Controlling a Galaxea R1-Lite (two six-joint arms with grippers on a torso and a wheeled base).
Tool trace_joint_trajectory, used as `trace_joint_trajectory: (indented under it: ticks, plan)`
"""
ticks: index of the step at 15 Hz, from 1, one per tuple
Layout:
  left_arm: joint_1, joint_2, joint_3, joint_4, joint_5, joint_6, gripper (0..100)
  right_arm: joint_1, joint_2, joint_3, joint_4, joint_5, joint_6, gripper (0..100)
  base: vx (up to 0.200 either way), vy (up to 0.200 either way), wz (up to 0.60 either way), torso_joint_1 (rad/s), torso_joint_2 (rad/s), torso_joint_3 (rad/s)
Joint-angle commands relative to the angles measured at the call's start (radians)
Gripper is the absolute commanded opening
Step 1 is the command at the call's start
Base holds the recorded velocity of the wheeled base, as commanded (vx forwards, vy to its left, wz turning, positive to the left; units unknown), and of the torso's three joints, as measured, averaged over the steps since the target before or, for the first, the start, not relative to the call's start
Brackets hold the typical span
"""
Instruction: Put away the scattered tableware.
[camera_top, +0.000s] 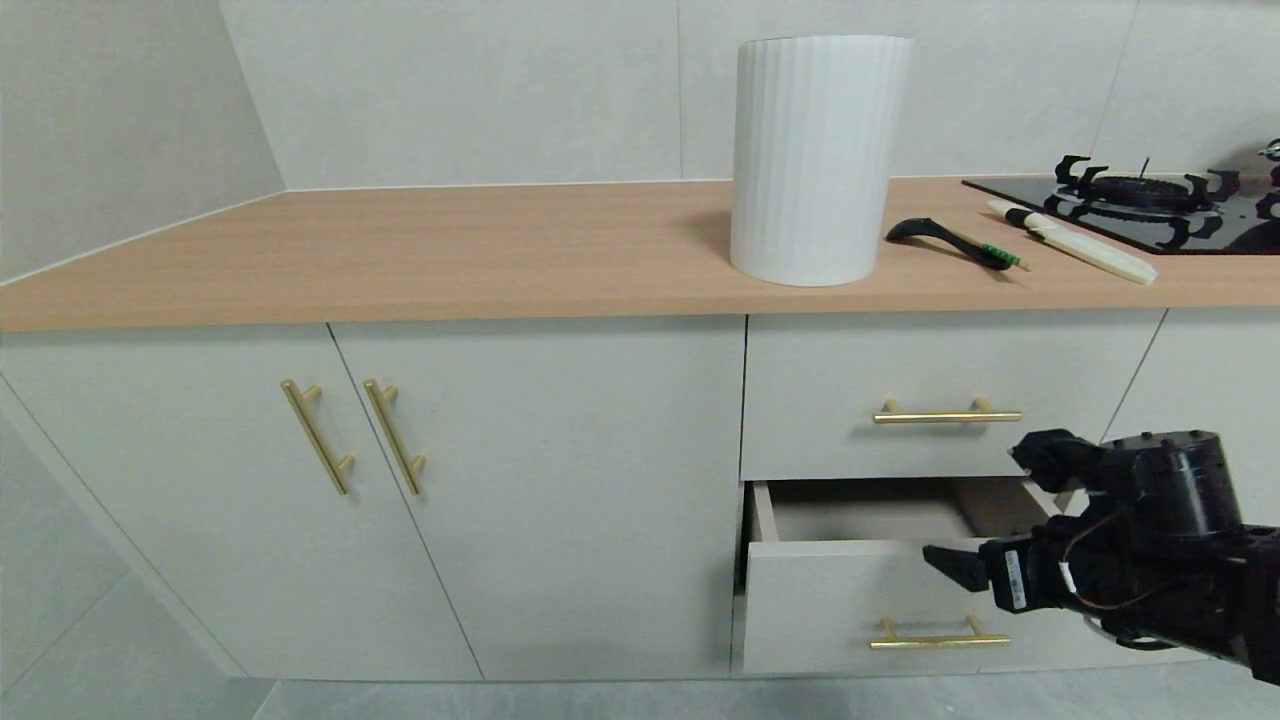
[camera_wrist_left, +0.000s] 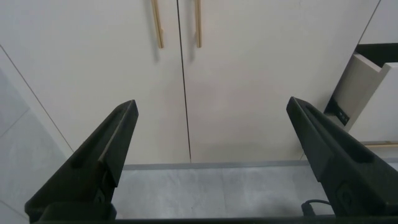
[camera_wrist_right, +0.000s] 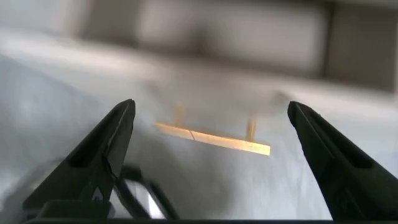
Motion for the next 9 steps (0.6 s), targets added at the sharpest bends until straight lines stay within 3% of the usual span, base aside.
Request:
trace_joint_trajectory:
  ticks: [1,5,9]
  plan:
    - [0.0,0.001,0.0,0.0,0.0,0.0,100,0.012,-0.065,-0.028,-0.005,-0.006,0.004,100,0.0,0.0,0.0,0.0,0.0,0.0]
    - [0.0,0.001,0.0,0.0,0.0,0.0,100,0.01,0.102,-0.022,-0.143,-0.053,0.006,100,0.0,0.0,0.0,0.0,0.0,0.0]
    - [0.0,0.001,0.0,0.0,0.0,0.0,100,0.01,0.336,-0.019,-0.384,-0.136,0.066,100,0.0,0.0,0.0,0.0,0.0,0.0]
